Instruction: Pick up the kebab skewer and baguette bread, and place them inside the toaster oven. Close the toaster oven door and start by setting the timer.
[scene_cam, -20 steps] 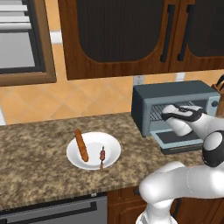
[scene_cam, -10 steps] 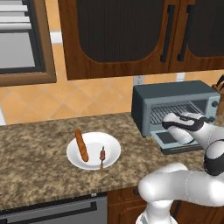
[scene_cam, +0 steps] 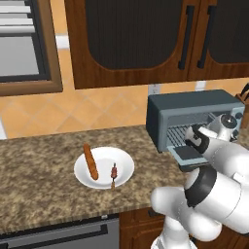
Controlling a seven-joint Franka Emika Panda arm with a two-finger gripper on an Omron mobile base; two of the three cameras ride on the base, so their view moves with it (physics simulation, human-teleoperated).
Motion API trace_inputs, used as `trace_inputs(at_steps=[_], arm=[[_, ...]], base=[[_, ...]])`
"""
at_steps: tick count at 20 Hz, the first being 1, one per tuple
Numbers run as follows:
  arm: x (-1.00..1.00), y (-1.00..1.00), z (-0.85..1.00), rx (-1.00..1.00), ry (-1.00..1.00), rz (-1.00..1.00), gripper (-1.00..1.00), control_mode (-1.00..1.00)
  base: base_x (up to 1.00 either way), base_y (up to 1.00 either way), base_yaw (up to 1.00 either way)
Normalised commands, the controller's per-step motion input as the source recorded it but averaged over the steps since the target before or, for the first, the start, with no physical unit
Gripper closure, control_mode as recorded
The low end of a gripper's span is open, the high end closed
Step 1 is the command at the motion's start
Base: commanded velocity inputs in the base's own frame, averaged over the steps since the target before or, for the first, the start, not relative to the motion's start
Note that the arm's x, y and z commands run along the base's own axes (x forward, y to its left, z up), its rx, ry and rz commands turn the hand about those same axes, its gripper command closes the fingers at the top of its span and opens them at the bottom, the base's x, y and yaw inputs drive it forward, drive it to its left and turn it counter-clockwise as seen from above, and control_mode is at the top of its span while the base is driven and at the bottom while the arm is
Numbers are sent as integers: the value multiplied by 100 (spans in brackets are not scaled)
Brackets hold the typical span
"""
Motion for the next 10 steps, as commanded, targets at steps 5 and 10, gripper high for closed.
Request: trace_inputs(at_steps=[5, 10], arm=[[-83, -32, -71, 0, 37, 4, -100, -100], [-73, -20, -70, 0, 17, 5, -100, -100]], base=[[0, 0, 0], [0, 0, 0]])
